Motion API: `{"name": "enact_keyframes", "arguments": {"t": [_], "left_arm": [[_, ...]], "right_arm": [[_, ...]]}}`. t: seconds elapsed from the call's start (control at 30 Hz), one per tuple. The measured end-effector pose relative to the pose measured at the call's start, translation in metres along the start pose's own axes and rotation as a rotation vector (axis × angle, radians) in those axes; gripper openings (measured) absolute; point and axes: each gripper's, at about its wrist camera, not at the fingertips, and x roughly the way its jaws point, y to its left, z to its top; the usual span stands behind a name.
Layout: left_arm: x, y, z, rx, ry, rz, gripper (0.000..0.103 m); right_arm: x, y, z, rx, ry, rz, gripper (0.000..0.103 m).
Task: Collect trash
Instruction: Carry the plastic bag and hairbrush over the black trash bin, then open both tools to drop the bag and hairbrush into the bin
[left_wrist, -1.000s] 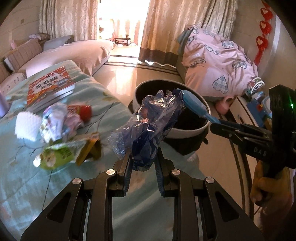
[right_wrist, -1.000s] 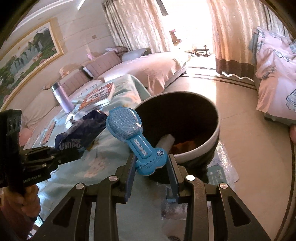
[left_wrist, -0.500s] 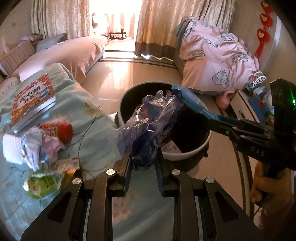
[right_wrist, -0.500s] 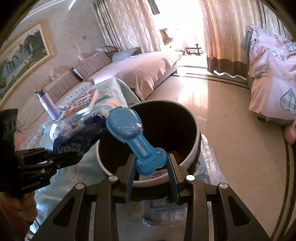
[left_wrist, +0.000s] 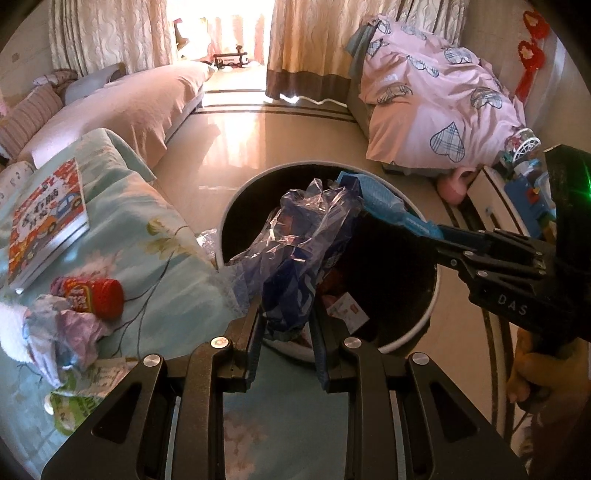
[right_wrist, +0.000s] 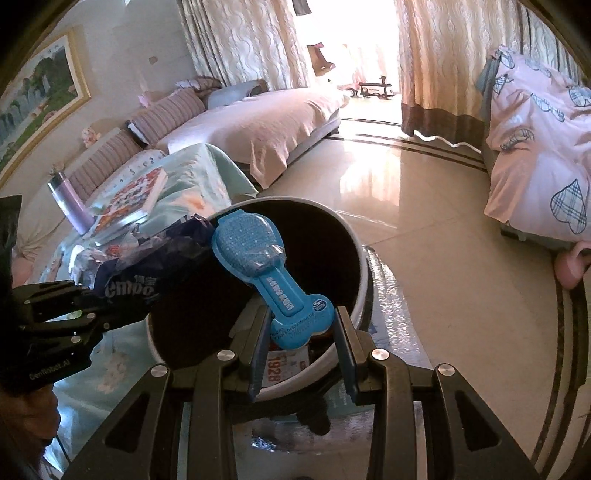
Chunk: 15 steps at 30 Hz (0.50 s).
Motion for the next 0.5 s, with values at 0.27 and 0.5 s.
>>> {"name": "enact_keyframes", "arguments": {"t": [0.27, 0.5], "left_arm": [[-0.001, 0.001, 0.003, -0.016, -0.002, -0.028, 0.051], [-0.011, 0.003, -0.002, -0.036, -0.027, -0.037, 0.064]], "right_arm": [[0.008, -0.002, 0.008, -0.020, 0.017, -0.020, 0.037], [0.003, 0.000, 0.009, -0.009, -0.009, 0.009, 0.057]]}}
